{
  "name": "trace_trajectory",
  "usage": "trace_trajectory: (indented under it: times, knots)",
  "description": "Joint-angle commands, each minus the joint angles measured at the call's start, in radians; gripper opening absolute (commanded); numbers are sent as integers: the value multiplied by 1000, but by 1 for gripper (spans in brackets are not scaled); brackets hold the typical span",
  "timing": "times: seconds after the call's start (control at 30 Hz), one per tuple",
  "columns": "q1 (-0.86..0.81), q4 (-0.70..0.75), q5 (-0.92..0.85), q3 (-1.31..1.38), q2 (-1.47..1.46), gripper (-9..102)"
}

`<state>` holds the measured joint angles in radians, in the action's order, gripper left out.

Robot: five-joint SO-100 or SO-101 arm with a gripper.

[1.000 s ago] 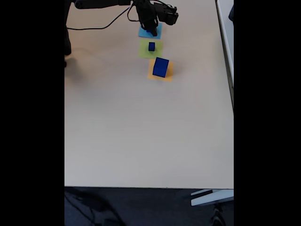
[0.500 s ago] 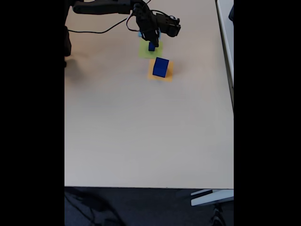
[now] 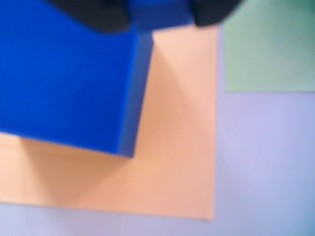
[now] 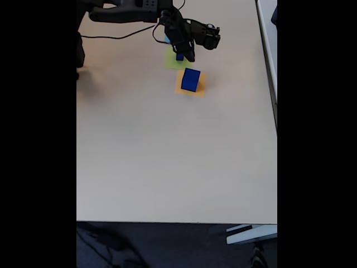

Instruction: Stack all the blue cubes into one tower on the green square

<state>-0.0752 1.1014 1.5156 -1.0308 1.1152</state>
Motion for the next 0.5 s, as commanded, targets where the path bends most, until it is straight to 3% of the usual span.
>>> trace_trajectory:
  times: [0.0,0.47]
  knots:
    - [-11,-21,8,74,12,0]
    - [-38,-29,17,75,-26,0]
